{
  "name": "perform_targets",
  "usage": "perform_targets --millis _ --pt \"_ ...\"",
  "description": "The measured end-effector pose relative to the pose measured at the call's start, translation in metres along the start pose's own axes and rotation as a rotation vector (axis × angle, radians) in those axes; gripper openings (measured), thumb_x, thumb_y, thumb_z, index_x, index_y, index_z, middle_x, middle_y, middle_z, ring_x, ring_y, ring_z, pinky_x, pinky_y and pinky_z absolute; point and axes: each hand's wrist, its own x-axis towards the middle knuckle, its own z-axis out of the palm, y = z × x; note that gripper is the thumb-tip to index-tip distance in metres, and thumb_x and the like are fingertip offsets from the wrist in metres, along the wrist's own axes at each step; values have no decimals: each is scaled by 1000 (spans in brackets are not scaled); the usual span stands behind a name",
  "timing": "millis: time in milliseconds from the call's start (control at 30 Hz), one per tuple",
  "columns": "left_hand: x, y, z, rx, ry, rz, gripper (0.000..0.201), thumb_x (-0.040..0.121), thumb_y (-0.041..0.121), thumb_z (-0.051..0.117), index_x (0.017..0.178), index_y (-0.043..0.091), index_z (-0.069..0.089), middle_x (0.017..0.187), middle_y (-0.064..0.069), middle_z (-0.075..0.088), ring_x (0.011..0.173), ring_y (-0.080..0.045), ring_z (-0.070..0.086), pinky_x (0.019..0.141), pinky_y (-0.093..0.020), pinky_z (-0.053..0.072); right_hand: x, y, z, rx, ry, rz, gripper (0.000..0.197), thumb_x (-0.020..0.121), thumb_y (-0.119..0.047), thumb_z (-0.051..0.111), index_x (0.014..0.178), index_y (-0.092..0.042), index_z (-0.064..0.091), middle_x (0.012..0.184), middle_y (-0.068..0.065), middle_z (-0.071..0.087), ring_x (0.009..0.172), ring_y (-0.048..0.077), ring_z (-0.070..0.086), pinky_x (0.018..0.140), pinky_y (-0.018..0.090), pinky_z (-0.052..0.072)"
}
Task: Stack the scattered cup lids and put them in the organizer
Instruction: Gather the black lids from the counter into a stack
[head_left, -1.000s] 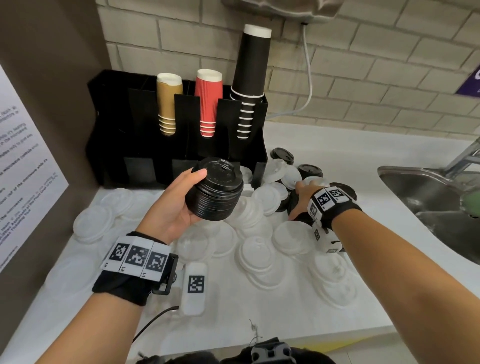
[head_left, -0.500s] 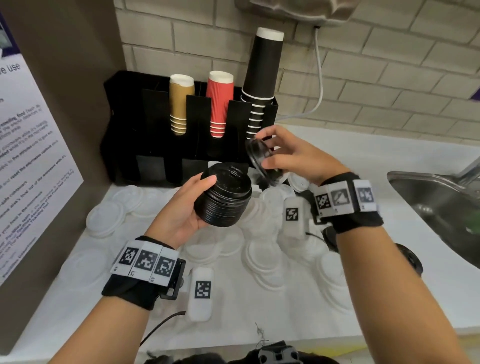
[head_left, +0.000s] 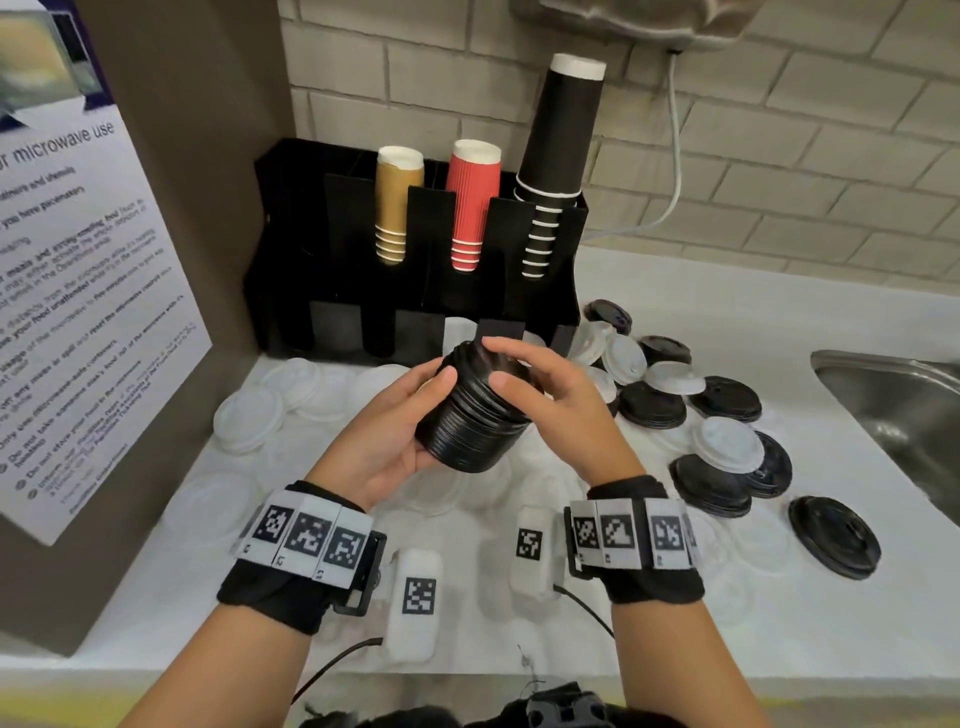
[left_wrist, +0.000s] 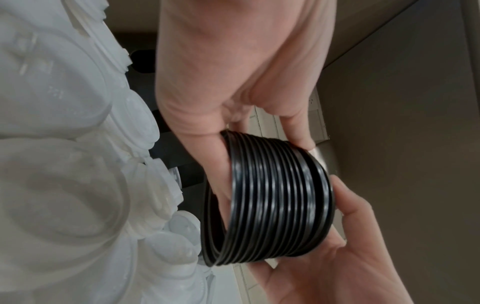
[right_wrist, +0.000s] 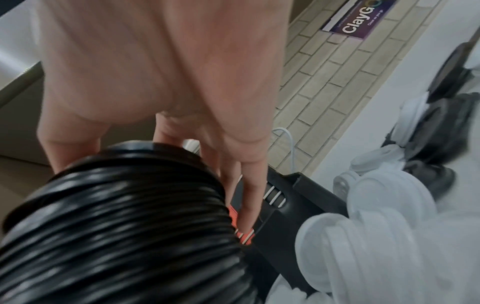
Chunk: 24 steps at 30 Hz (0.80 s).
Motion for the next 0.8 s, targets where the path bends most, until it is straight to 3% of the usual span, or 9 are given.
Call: perform_targets --millis 100,200,433,533,600,667,733,800 --pt "-2 -4 2 -4 14 -6 53 80 43 61 129 23 59 116 -2 71 105 -16 69 73 -29 58 -5 2 3 -17 16 -45 32 89 -20 67 120 -25 66 117 -7 65 106 2 56 93 15 42" --pt "-4 -5 7 -24 15 -14 54 81 43 59 131 20 58 119 -5 70 109 -19 67 79 -31 59 -8 2 2 -24 41 -87 32 88 -18 68 119 -20 67 117 -2 64 107 0 55 89 10 40" --pt "-7 -7 17 -61 4 -41 53 83 40 56 131 17 58 122 -10 68 111 -23 66 83 -33 59 -17 0 -4 -29 43 -89 32 85 -18 71 117 -23 67 114 -5 60 106 -6 53 91 10 41" --pt "-8 -7 20 -34 -25 -73 57 82 49 55 130 19 59 123 -10 68 113 -24 66 84 -35 59 -19 -2 -9 -32 27 -64 32 84 -20 72 116 -25 67 113 -6 59 104 -9 52 89 6 39" --pt "-8 -9 22 -16 -29 -91 62 77 56 60 128 21 61 120 -8 69 111 -24 67 81 -36 59 -19 -3 -8 -73 8 -58 34 83 -22 73 117 -26 67 114 -4 57 106 -7 51 92 8 39" --pt "-8 -11 23 -33 7 -86 60 74 52 66 125 21 62 118 -9 70 108 -25 68 75 -35 59 -19 -7 -7 -159 -69 -81 39 81 -26 75 119 -29 65 117 -2 55 113 -1 49 96 11 40" --pt "-7 -11 23 -57 35 -80 52 73 48 69 118 22 66 113 -6 72 104 -23 70 70 -34 59 -13 -12 -14 -174 -187 -60 37 84 -33 71 119 -36 61 117 -11 56 111 -6 49 94 10 41" --pt "-6 -9 22 -78 49 -67 36 71 46 68 101 26 75 102 1 75 95 -17 72 65 -31 59 1 -12 -34 -106 -151 25 22 91 -40 59 114 -38 60 105 -23 60 98 -10 55 83 9 44"
